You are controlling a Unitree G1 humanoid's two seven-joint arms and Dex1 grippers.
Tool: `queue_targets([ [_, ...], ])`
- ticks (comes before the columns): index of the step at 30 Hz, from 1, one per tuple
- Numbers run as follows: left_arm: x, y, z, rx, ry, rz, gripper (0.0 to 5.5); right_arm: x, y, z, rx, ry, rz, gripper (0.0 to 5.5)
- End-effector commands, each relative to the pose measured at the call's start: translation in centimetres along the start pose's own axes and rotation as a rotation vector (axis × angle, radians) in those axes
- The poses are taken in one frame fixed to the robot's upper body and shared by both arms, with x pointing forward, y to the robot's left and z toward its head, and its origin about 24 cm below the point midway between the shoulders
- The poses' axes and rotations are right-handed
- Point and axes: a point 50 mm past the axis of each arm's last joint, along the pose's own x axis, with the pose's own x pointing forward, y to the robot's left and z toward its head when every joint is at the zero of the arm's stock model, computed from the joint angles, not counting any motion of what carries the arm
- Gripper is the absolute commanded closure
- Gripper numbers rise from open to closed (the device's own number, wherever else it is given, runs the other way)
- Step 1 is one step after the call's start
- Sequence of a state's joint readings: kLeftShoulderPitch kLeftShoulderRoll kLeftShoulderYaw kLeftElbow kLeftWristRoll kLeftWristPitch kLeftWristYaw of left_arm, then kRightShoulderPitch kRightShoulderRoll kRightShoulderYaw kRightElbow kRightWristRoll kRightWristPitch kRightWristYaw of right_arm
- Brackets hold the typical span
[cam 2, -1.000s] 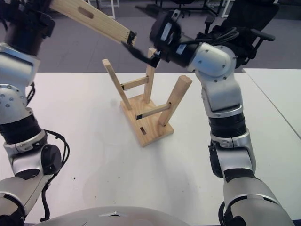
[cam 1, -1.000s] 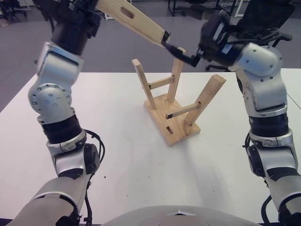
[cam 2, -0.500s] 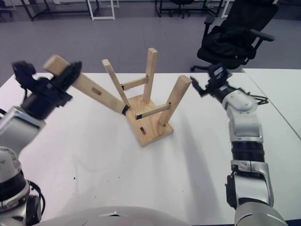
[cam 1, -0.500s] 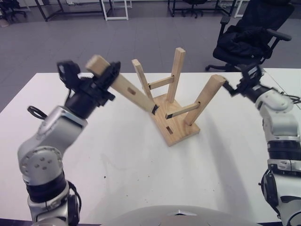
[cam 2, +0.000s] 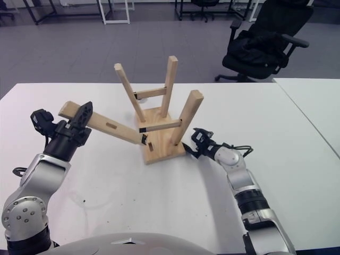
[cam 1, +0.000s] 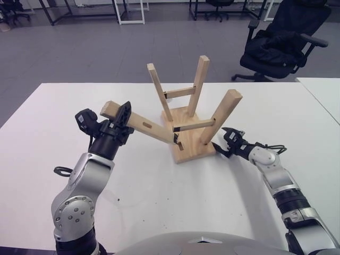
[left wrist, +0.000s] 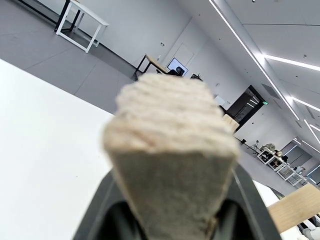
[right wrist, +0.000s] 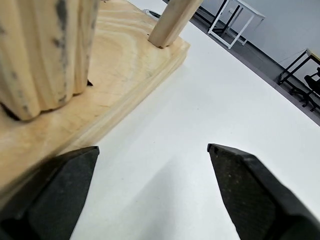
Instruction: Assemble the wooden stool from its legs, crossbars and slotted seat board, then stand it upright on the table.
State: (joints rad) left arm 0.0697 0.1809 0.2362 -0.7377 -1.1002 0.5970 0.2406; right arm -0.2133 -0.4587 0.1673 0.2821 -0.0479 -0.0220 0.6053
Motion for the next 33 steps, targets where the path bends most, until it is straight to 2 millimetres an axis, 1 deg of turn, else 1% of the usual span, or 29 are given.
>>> queue_targets([
  [1, 0.5, 0.5, -1.1, 0.025, 0.025, 0.041, 4.47, 0.2, 2.8, 0.6, 0.007, -0.051, 0.125, 1.42],
  [4, 0.9, 1.0, -2.1, 0.046, 0.039, 0.083, 4.47, 0.4, 3.4, 0.9, 0.001, -0.067, 0.147, 1.42],
  [8, 0.8, 2.0, -2.2, 0.166, 0.058, 0.146, 4.47, 0.2, 2.8, 0.6, -0.006, -0.048, 0.122, 1.42],
  [12, 0.8, 2.1, -0.8, 0.192, 0.035, 0.159, 4.47, 0.2, 2.5, 0.5, -0.018, -0.039, 0.111, 1.42],
  [14, 0.7, 1.9, -0.2, 0.187, 0.035, 0.161, 4.47, 0.2, 2.5, 0.4, -0.024, -0.037, 0.107, 1.42],
  [16, 1.0, 1.7, 0.0, 0.196, 0.053, 0.165, 4.47, 0.4, 2.4, 0.5, -0.032, -0.035, 0.103, 1.42],
  [20, 1.9, 1.2, -0.3, 0.237, 0.091, 0.172, 4.47, 0.6, 2.6, 0.7, -0.044, -0.041, 0.102, 1.42],
  [24, 3.0, 0.2, -0.6, 0.242, 0.112, 0.141, 4.47, 0.9, 2.6, 0.8, -0.049, -0.038, 0.099, 1.42],
  [29, 4.4, -0.7, -1.3, 0.264, 0.115, 0.138, 4.47, 0.5, 2.7, 1.0, -0.019, -0.051, 0.068, 1.42],
  [33, 4.0, -1.2, -3.0, 0.288, 0.159, 0.144, 4.47, 0.3, 3.6, 1.5, 0.026, -0.067, 0.048, 1.42],
])
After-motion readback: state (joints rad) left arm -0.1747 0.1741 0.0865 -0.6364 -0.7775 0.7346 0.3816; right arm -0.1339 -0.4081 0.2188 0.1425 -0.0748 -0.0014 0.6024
